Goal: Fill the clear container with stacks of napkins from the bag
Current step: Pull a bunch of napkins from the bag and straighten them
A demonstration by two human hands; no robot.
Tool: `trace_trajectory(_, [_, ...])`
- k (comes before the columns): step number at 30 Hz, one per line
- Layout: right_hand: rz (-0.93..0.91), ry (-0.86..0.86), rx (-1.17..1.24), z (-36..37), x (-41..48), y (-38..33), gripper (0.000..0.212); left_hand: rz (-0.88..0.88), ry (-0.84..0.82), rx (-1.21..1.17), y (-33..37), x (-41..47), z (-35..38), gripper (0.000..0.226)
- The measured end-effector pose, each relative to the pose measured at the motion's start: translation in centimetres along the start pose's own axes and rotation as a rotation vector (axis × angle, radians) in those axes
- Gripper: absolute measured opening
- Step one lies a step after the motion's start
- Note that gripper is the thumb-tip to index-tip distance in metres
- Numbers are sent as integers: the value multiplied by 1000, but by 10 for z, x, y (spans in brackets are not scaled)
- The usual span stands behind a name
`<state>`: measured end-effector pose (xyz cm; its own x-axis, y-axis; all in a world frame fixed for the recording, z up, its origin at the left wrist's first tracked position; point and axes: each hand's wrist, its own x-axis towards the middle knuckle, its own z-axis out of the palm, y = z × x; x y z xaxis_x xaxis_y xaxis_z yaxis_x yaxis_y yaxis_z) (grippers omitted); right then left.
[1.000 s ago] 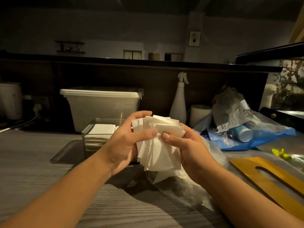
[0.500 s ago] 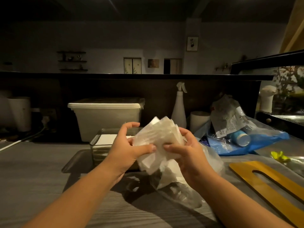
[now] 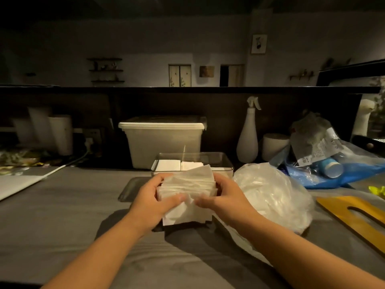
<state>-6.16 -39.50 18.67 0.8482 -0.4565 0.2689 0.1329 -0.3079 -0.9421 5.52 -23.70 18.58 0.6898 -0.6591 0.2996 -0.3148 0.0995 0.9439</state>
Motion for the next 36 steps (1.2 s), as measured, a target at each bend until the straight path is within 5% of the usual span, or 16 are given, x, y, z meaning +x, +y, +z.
trace_trajectory(8, [75, -202, -66, 6, -11, 7, 76, -22, -193, 32, -6, -14, -1, 97])
trace_trajectory(15, [60, -199, -53, -4, -12, 8, 74, 20, -103, 113, -10, -10, 6, 95])
trace_trajectory(20, [37, -174, -96, -2, -14, 10, 69, 58, -231, 261, -6, -13, 2, 100])
trace_trajectory(27, [-49, -6, -25, 6, -7, 12, 57, 152, 28, 98, -6, -4, 15, 61])
trace_trajectory(31, [-46, -3, 36, 4, -4, 16, 53, 72, -46, 24, -12, -4, 14, 83])
trace_trajectory(36, [99, -84, 52, 5, -2, 10, 72, -5, -164, 17, -12, -4, 18, 103])
